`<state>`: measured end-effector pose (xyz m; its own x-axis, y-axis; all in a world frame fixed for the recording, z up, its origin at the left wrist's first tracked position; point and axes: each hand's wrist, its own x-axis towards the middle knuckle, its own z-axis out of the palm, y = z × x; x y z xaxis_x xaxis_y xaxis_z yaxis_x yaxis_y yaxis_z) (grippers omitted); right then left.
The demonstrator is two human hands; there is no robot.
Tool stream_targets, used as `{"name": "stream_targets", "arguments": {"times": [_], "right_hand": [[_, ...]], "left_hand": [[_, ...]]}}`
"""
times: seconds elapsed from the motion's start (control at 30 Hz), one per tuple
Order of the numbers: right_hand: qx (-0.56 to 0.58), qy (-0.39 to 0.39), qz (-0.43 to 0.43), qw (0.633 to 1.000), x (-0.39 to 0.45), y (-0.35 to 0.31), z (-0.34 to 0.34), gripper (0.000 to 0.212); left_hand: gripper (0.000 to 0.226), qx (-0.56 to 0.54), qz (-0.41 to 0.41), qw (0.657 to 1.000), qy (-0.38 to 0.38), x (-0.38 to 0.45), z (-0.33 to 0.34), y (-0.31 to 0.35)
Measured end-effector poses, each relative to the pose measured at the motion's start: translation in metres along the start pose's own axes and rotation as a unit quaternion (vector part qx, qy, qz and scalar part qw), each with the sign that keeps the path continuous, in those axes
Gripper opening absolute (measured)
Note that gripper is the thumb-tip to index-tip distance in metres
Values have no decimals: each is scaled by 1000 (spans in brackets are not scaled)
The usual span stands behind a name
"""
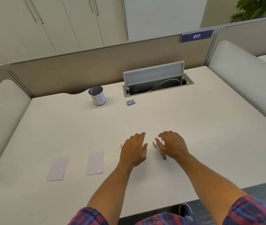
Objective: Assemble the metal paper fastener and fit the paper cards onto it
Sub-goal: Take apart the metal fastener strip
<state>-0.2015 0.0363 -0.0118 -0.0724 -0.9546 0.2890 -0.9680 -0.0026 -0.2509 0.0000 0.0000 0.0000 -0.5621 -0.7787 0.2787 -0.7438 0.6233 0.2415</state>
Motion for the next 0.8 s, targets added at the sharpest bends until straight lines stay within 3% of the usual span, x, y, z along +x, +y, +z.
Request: {"name": "stream_targets", "arguments": {"times": [0.17,0.4,0.47,0.53,0.63,0.73,0.8], "right_hand": [[7,-83,93,992,-5,-3,7,47],[33,-134,135,981,-6,-8,23,31],[84,-142,146,975,-3,-8,23,25],[200,-110,165,959,-1,-8,21,34],[353,-60,202,911,8,-12,14,24],[464,-90,195,860,18,-14,5,3],[533,-145,144,821,24,-12,-2,13]], "left_hand": [[31,-27,9,999,-44,-6,17,14],[28,-47,15,994,-97,-2,40,23],[30,-78,-19,991,-107,0,44,25],[31,-170,-131,972,-91,5,43,30],[27,-392,-298,868,-57,20,34,32],[25,-563,-348,745,-83,34,21,23],[24,-645,-362,668,-78,36,13,15]]}}
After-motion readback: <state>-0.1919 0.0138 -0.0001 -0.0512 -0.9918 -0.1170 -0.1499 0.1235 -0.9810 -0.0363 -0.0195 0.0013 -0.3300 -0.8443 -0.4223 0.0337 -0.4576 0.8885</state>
